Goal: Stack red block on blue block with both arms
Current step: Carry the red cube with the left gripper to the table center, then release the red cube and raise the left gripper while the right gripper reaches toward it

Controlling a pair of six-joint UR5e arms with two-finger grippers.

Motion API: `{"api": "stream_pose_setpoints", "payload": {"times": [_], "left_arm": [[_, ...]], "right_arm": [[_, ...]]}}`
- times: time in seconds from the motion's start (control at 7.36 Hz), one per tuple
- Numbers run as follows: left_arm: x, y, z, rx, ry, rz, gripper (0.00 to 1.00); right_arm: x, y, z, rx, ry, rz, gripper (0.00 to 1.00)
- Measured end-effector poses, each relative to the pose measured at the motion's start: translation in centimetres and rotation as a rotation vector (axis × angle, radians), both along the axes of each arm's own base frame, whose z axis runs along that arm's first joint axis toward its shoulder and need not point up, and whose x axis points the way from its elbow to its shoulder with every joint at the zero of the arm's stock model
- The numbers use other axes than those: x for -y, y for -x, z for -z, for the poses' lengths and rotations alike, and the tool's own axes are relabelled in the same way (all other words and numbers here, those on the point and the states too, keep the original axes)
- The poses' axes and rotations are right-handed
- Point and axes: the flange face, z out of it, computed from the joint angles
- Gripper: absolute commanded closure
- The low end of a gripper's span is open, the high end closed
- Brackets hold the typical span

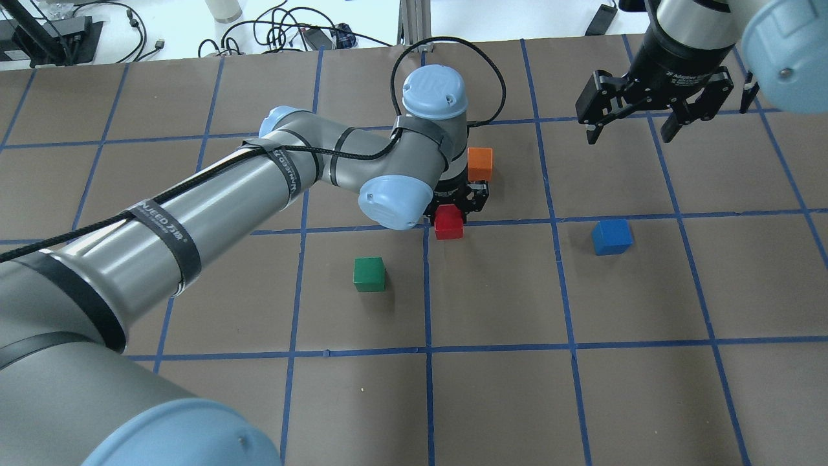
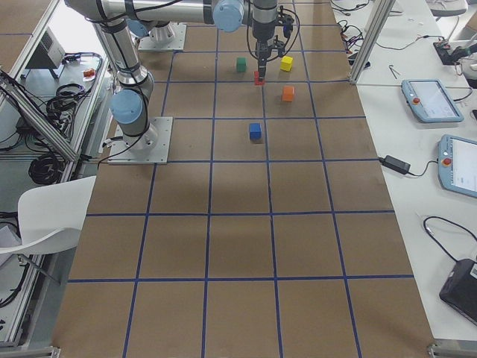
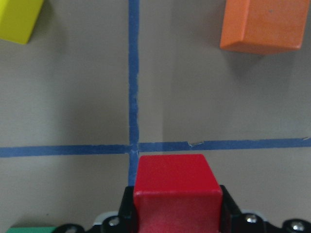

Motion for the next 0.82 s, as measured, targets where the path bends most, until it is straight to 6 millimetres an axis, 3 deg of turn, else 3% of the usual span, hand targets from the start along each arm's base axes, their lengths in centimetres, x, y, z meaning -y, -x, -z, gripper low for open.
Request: {"api": "stream_pose_setpoints", "payload": {"times": [0.14, 0.41, 0.54, 0.68, 0.82], "left_arm": [[-0.4, 0.7, 0.9, 0.006, -0.009, 0.006, 0.00], [-0.8, 1.0, 0.7, 0.010, -0.008, 0.014, 0.00], [-0.9, 0.8, -0.4, 0.010, -0.006, 0.013, 0.00], [-0.4, -0.7, -2.0, 0.021, -0.001, -0.003, 0.00], [1.1, -4.1, -4.1, 0.037, 0.008, -0.044, 0.00]], "right_arm": [[0.0, 0.0, 0.0, 0.000, 0.001, 0.000, 0.00], [0.2, 0.0, -0.1, 0.000, 0.003, 0.000, 0.00], [0.2, 0.0, -0.1, 0.000, 0.003, 0.000, 0.00], [0.2, 0.0, -0.1, 0.000, 0.003, 0.001, 0.00], [0.1, -0.1, -0.1, 0.004, 0.002, 0.005, 0.00]]}}
